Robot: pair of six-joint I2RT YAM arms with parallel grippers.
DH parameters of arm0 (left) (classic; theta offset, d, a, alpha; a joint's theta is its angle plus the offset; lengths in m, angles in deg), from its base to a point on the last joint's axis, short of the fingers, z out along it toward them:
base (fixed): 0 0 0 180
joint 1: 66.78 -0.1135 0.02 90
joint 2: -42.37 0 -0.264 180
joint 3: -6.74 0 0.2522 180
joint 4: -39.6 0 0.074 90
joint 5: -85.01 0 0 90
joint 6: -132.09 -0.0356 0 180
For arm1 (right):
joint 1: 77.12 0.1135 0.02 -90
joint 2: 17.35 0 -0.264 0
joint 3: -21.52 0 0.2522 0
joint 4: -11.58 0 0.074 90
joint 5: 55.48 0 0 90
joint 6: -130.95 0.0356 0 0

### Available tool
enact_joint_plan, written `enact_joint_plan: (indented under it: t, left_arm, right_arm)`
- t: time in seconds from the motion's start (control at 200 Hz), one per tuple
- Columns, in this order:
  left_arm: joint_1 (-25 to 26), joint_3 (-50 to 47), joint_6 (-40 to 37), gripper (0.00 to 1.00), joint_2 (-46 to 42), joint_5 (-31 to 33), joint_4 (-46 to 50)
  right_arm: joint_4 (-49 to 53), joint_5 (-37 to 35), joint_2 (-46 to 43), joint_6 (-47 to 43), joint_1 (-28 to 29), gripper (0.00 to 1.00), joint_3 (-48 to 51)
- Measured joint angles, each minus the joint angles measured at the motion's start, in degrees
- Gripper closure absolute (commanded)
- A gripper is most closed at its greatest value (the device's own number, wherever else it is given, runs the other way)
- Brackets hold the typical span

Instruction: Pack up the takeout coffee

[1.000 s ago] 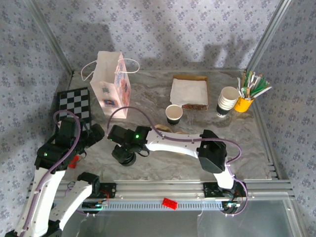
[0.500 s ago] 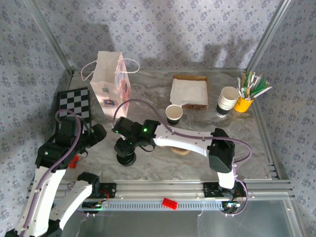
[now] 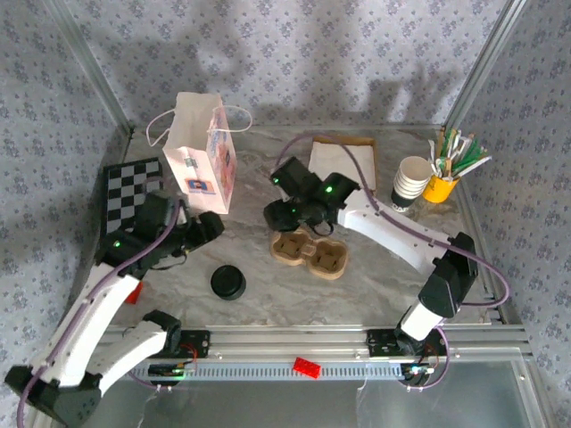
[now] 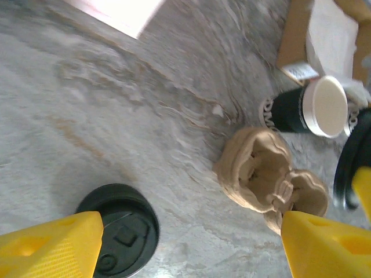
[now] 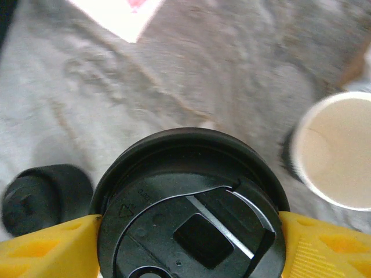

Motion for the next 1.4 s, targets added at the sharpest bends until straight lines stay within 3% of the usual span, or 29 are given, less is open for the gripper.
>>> enact_joint_plan:
  t: [0.205,0.43,0.845,1.399]
  left_arm:
    - [6.3,0.4,0.2,0.20,8.1,1.1,-6.4]
    - [8.8,2.2,0.1,0.20,13.4,1.4,-12.4]
    - [8.9,2.2,-0.7,0.19,15.8,1.7,-15.5]
    - [8.9,2.4,-1.0,0.19,17.4,2.4,-16.2]
  right_arm:
    - [3.3,-0.5,2.0,-0.8,-8.0,0.24,-0.1]
    - [5.1,-1.0,8.0,-1.9,-12.2,0.24,-3.4]
    - [6.1,-2.6,14.3,-4.0,-13.3,0.23,-8.5]
    - [6.4,-2.6,15.1,-4.1,-13.9,0.20,-8.4]
